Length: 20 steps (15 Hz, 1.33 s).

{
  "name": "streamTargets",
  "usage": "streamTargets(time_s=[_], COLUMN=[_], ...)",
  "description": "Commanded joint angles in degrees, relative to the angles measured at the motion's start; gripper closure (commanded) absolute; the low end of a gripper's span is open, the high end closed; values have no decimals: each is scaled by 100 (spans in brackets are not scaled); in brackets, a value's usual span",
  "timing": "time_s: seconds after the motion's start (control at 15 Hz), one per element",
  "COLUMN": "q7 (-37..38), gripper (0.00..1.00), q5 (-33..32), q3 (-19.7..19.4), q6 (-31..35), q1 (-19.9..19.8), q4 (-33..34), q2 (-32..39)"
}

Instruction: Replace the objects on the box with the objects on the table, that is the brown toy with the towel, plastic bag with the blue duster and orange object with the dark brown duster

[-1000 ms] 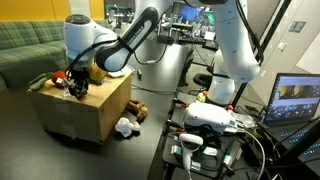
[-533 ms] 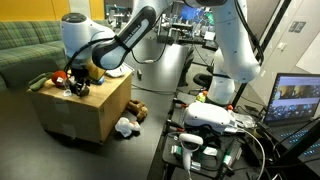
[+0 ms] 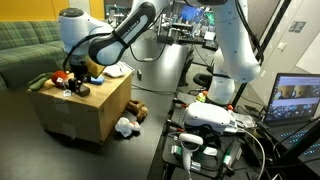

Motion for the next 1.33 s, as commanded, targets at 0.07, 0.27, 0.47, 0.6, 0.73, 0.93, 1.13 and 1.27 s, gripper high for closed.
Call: streamTargets(time_s=[0.07,0.27,0.47,0.6,0.73,0.93,1.13,1.27], q7=[-154,-136,-68,-49,-68,-90,-141,-172], gripper=[0,0,0,0,0,0,0,0], q5=[72,2,-186,-219,-139,-34,43,125], q3=[-127,-187,-317,-391,-450,-558,-699,-776], q6=[-55,-1,153,293,504,846,1128,1218], q1=[94,116,181,204,202,203,215,209], q4=[405,783,1136,1362,1580,1900,2244,2470], q2=[-25,133,371,566,763,1066,1388,1594])
